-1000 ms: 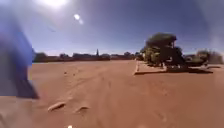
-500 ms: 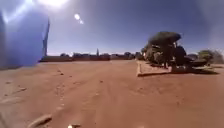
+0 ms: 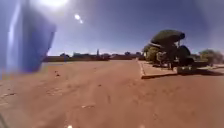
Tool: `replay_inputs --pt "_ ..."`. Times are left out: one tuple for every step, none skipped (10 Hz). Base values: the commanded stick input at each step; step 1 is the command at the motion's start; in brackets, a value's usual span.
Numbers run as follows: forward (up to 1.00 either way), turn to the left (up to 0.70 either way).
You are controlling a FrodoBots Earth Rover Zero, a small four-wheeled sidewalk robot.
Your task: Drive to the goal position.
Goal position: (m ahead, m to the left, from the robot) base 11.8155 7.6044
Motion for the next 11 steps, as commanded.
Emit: replay_inputs --pt "0.7 0.0" --pt "0.7 0.0" --pt "0.7 0.0" --pt "0.7 0.0" --pt "0.7 0.0" --pt "0.7 0.0" --pt "0.7 0.0" --pt "0.7 0.0" --pt "0.7 0.0" --pt "0.7 0.0" --pt "0.7 0.0"
